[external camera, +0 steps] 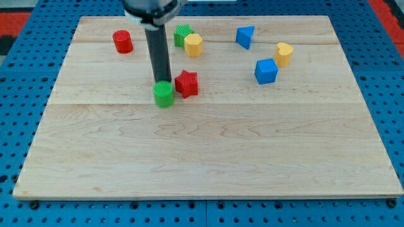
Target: Place the red circle at the left of the red star
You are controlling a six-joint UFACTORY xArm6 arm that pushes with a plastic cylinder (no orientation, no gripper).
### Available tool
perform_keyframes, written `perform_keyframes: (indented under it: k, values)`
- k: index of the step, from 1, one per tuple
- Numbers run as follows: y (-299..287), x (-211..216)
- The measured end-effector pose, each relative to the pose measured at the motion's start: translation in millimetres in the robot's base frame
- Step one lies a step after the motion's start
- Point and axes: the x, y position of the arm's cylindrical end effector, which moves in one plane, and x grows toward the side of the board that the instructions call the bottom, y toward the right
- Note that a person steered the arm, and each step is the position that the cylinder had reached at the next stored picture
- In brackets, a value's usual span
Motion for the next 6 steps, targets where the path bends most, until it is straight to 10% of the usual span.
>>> perform_keyframes:
  k: [1,3,4,6]
  values:
    - [-40,16]
    - [-202,-101]
    - [-185,-162]
    - [-108,-143]
